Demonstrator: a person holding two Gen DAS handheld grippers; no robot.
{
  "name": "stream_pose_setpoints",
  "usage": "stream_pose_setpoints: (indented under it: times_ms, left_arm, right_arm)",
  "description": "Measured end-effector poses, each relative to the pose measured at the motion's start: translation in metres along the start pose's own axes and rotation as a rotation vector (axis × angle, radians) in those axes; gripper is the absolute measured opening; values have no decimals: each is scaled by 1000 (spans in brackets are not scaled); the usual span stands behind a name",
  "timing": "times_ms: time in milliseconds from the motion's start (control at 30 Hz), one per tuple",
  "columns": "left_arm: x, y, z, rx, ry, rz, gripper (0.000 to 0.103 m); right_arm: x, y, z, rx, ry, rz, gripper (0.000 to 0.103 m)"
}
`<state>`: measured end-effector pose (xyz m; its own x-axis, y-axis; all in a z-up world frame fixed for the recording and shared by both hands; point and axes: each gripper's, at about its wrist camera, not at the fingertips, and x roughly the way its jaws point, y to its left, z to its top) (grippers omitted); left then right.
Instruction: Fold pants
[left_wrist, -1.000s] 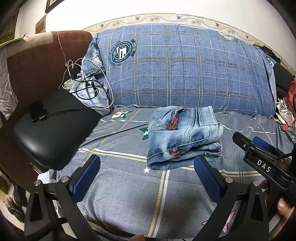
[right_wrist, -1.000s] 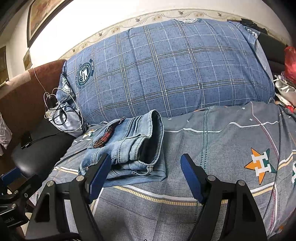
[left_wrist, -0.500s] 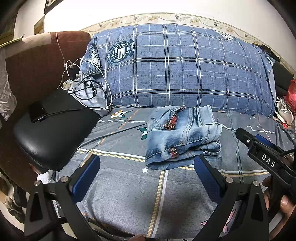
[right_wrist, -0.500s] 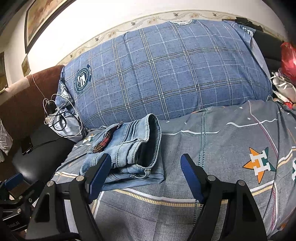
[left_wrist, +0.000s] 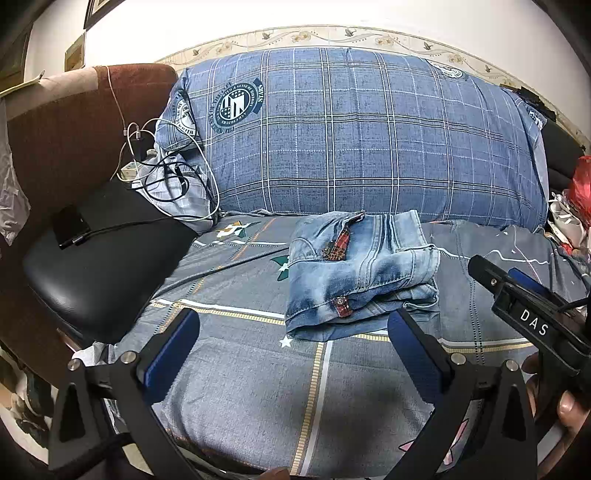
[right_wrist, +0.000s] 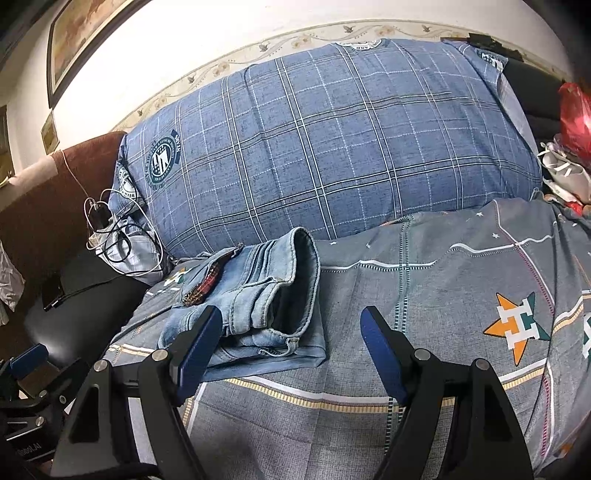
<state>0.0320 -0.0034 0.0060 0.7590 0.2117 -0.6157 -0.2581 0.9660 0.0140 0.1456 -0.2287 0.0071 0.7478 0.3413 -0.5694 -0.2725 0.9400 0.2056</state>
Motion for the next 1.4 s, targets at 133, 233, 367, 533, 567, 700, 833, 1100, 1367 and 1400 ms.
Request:
stream_pose_setpoints:
  times_ms: [133, 233, 367, 533, 567, 700, 833, 1100, 1367, 1400]
  left_arm:
    - [0, 0, 0, 0, 0, -1, 102]
    - [0, 0, 0, 1, 1, -1, 102]
    - [0, 0, 0, 0, 0, 0, 102]
    - [0, 0, 0, 1, 0, -1, 102]
    - [0, 0, 0, 1, 0, -2, 102]
    - [-1, -1, 0, 2, 0, -1, 102]
    - [-1, -1, -1, 0, 1, 0, 102]
    - [-1, -1, -2, -5, 2, 0, 102]
    - [-1, -1, -4, -11, 3, -1, 102]
    - [-1, -1, -4, -11, 4, 0, 102]
  right_arm:
    - [1, 0, 0, 0, 1, 0, 78]
    - [0, 0, 0, 0, 1, 0, 78]
    - [0, 0, 0, -1, 0, 0, 78]
    - [1, 0, 0, -2, 0, -1, 78]
    - [1, 0, 0, -2, -1, -1, 78]
    - [2, 1, -1, -4, 3, -1, 78]
    - [2, 1, -1, -4, 4, -1, 78]
    - [2, 2, -1, -5, 5, -2, 78]
    - [4, 0, -2, -11, 9, 0, 78]
    - [4, 0, -2, -11, 10, 0, 78]
